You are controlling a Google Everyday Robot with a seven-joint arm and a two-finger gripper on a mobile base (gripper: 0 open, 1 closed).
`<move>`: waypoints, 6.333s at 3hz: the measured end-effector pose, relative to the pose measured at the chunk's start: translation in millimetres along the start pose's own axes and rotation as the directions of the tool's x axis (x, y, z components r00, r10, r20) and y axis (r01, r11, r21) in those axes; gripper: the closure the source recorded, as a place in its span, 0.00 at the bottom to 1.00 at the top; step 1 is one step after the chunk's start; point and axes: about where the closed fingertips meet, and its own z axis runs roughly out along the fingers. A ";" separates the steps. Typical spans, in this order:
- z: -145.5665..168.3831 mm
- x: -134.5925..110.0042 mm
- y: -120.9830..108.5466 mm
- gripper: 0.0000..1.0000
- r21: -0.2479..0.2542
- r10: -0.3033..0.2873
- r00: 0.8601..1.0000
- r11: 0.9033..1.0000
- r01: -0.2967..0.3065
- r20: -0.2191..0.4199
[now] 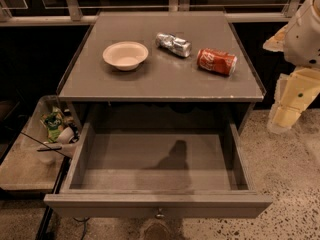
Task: Place coke can into top drawer
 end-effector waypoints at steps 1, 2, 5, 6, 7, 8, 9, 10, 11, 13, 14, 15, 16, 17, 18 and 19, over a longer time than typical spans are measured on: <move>0.0 0.0 0.0 0.00 0.000 0.000 1.000 1.000 0.000 0.000; 6.2 -6.1 -12.0 0.00 -0.001 0.015 0.999 1.000 -0.014 0.045; 44.3 -12.7 -93.4 0.00 0.122 0.093 0.947 0.983 -0.136 0.308; 56.5 -24.2 -133.5 0.00 0.191 0.093 0.905 0.963 -0.187 0.415; 56.5 -24.3 -133.5 0.00 0.191 0.093 0.905 0.963 -0.187 0.415; 69.1 -23.5 -134.7 0.00 0.172 0.117 0.925 0.967 -0.190 0.361; 86.2 -17.4 -151.2 0.00 0.182 0.127 0.945 0.965 -0.188 0.301; 104.2 -14.0 -170.7 0.00 0.177 0.126 0.954 0.968 -0.178 0.271; 120.3 -18.3 -190.5 0.00 0.172 0.117 0.952 0.970 -0.171 0.282; 161.4 -37.9 -218.5 0.00 0.126 0.084 0.943 0.983 -0.131 0.323; 204.5 -50.4 -233.5 0.00 0.070 0.078 0.951 0.992 -0.103 0.300; 205.7 -50.6 -234.0 0.00 0.069 0.078 0.951 0.992 -0.103 0.300; 205.7 -50.6 -234.0 0.18 0.069 0.078 0.951 0.992 -0.103 0.300; 205.8 -50.7 -233.9 0.43 0.069 0.078 0.951 0.992 -0.103 0.300; 205.8 -50.7 -233.9 0.65 0.069 0.078 0.951 0.992 -0.103 0.300; 205.9 -50.9 -233.7 0.87 0.068 0.077 0.951 0.992 -0.102 0.300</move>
Offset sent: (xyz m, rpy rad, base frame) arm 0.0335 0.0063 -0.0081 0.1101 -0.0020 -0.0052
